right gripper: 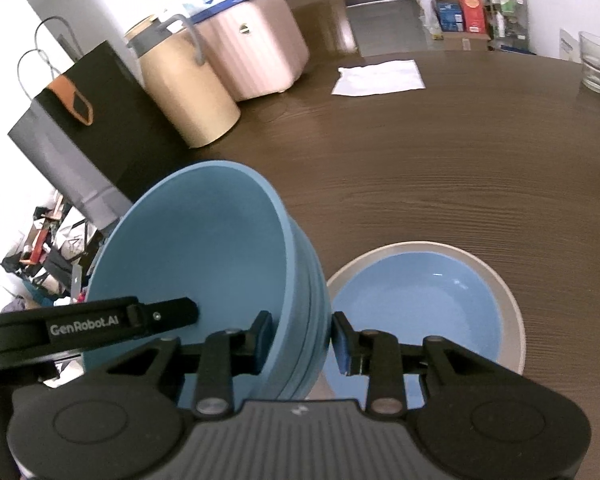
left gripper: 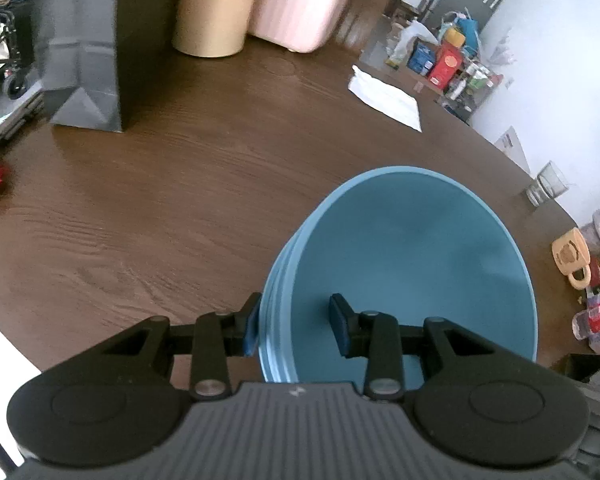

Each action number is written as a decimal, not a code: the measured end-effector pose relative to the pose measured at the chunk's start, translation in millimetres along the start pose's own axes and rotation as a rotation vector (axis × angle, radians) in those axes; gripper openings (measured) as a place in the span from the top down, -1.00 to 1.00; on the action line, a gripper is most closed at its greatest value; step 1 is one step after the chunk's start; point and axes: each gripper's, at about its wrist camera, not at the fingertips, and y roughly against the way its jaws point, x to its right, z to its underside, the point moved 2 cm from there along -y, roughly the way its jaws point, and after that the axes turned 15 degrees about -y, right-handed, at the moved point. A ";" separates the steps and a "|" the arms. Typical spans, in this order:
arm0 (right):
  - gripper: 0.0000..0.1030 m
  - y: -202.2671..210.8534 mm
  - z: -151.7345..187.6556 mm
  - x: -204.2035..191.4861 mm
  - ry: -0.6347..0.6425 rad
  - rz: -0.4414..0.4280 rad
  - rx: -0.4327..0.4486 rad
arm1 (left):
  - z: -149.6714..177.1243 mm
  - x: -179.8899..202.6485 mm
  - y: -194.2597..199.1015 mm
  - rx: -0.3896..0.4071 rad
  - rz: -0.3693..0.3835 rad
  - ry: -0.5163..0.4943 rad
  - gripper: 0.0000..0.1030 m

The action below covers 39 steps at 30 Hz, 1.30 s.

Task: Organize plates and bowls
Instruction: 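Lift and carry the stacked blue bowls with both tools over the white plate, then lower the stacked blue bowls onto the white plate and open both tools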

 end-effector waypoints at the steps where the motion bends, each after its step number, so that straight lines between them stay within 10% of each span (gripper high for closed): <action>1: 0.39 1.2 -1.2 4.0 -0.005 0.002 0.003 | -0.8 5.1 -1.9 -0.002 0.004 -0.006 0.30; 39: 0.39 -14.1 -21.4 105.2 -0.081 0.078 0.020 | 0.9 88.1 -82.1 -0.090 0.057 -0.092 0.31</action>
